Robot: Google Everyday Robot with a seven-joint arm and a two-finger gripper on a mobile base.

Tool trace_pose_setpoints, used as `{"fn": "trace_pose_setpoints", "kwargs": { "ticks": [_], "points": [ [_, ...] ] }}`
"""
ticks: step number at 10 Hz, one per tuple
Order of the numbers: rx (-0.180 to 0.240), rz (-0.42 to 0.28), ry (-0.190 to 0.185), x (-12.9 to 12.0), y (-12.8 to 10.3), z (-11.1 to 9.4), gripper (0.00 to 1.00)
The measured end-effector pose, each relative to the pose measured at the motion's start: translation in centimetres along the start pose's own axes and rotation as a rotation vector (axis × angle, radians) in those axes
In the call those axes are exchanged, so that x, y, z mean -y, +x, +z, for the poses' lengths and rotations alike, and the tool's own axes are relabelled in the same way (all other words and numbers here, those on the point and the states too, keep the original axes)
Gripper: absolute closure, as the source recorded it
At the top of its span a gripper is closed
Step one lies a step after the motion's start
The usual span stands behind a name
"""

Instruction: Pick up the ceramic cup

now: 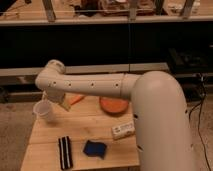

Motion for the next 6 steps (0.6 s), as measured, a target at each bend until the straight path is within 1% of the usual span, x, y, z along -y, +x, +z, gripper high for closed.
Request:
{"fn": "trace_pose_setpoints", "kwargs": {
  "ticks": [2, 4, 6],
  "points": [
    [0.005, -0.01, 0.003, 0.2, -0.1, 0.6, 0.2],
    [0.016, -0.014, 0.006, -0.1, 0.0, 1.8, 0.2],
    [0.023, -0.021, 0.009, 0.1, -0.3, 2.5, 0.2]
  ]
}}
